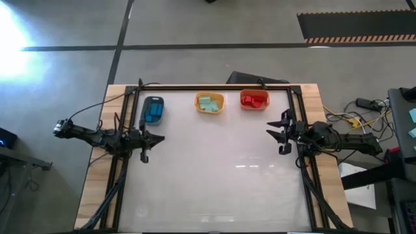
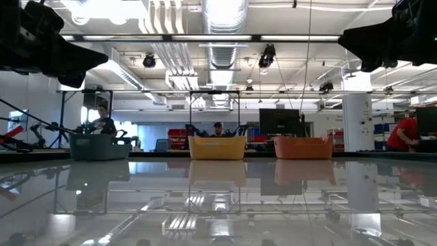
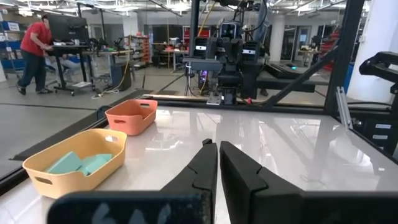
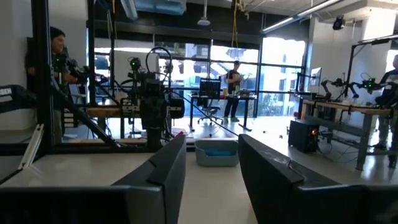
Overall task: Sort & place blocks by color
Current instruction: Return to home position
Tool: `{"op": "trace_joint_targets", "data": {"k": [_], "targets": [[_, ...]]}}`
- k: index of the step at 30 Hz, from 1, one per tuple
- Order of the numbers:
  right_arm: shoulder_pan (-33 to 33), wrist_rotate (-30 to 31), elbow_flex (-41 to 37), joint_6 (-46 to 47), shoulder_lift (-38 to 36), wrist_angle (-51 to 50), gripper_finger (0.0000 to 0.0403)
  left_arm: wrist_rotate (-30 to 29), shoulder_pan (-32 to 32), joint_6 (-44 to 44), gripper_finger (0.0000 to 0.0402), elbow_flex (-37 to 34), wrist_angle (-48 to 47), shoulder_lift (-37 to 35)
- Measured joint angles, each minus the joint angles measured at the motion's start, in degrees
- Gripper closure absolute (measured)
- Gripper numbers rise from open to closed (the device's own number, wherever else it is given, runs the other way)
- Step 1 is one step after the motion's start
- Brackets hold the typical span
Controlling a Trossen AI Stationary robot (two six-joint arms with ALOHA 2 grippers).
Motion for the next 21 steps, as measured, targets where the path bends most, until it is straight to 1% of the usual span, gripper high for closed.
{"op": "trace_joint_targets", "data": {"k": [10, 21], "targets": [[0.00, 0.00, -0.01, 0.00, 0.00, -0.02, 0.0278, -0.02, 0.00, 0.00, 0.0398, -0.05, 0.04, 0.13], [0.00, 0.00, -0.03, 0.00, 0.00, -0.02, 0.0265, -0.02, 0.00, -0.01, 0.0398, -0.09, 0.03, 1.43]]}}
